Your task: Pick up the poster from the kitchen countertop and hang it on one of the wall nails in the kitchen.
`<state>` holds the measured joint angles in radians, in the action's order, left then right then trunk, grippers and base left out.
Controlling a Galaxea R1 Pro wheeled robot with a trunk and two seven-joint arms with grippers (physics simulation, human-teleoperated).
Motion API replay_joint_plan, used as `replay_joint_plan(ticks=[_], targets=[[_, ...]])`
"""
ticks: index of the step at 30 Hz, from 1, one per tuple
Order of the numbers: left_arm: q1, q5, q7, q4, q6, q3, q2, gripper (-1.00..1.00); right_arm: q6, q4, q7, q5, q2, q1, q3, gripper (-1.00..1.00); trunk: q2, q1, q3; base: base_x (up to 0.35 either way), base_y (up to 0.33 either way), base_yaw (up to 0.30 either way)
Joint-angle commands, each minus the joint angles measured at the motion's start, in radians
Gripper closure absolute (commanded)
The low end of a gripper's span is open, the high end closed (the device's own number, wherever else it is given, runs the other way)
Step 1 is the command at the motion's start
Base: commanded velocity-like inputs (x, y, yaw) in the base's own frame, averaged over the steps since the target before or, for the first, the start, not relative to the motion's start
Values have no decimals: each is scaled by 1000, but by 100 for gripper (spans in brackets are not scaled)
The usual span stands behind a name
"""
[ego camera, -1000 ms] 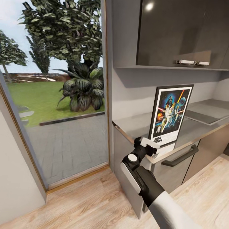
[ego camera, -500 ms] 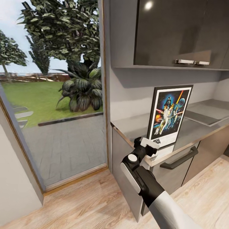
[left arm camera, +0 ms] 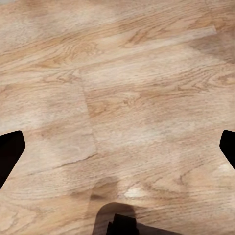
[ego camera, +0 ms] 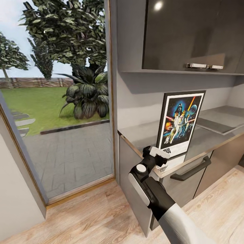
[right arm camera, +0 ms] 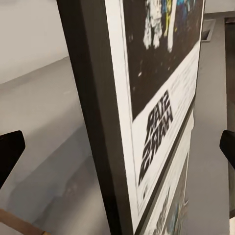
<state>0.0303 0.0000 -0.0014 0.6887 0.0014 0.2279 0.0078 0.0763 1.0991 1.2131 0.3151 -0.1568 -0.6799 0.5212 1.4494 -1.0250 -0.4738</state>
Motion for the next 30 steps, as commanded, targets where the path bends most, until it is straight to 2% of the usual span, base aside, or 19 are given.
replay_joint_plan(ticks=[1,20,21,30], targets=[[0,0,0,2,0,1,0,-100,8,1,6,4,0,-1,2,-100,1,0,-1,0,0,0],[0,0,-1,3,0,1,0,-100,9,1,6,4,0,-1,3,-100,1,0,-1,18,0,0],[0,0,-1,3,0,1,0,-100,9,1,6,4,0,-1,3,100,1,0,-1,5,0,0],[0,0,-2,3,0,1,0,-100,9,2,6,4,0,-1,3,100,1,0,-1,1,0,0]])
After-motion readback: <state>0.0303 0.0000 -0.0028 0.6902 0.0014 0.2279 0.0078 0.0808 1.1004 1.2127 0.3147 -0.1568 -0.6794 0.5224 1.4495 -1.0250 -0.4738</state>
